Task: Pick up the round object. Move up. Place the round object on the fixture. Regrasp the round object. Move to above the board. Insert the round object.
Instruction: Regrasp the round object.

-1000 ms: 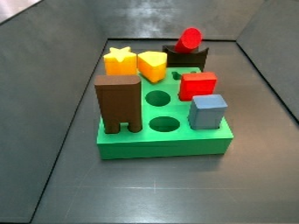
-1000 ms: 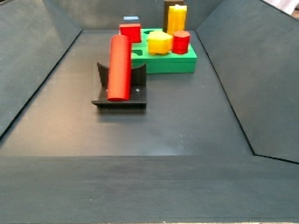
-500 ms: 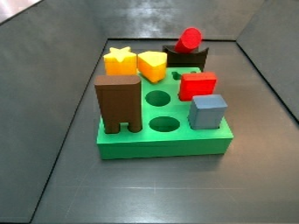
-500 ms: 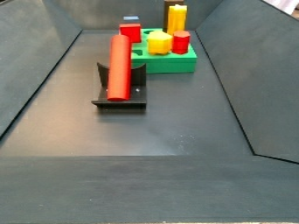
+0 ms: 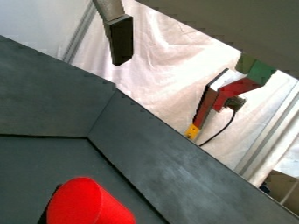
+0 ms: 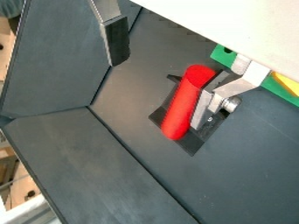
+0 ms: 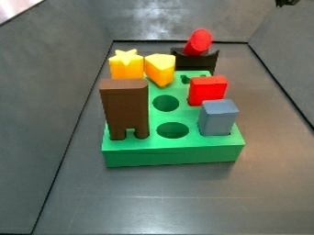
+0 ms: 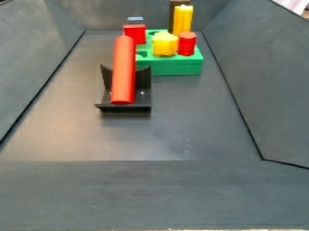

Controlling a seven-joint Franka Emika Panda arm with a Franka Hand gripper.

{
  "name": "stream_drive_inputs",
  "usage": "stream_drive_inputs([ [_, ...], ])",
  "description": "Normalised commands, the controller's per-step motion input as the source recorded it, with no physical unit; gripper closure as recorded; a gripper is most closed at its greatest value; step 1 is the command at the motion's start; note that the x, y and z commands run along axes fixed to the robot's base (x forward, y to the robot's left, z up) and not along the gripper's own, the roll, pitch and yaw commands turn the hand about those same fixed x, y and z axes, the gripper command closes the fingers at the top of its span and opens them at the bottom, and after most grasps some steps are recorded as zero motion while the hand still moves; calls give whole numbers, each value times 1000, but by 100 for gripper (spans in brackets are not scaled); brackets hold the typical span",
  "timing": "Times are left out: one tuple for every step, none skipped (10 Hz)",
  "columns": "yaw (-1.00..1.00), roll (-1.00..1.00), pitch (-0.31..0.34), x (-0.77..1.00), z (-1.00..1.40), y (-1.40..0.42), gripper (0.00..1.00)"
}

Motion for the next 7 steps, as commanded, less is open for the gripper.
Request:
stream_drive_inputs([
  [219, 171, -2, 98, -13, -52, 0],
  [244, 108, -15, 38, -1000, 45, 0],
  [204, 107, -25, 41, -1000, 45, 0],
  [167, 107, -64, 52, -1000, 42, 0],
  [124, 92, -106, 64, -1000, 35, 0],
  [102, 82, -118, 69, -1000, 34, 0],
  [58, 70, -126, 76, -1000, 30, 0],
])
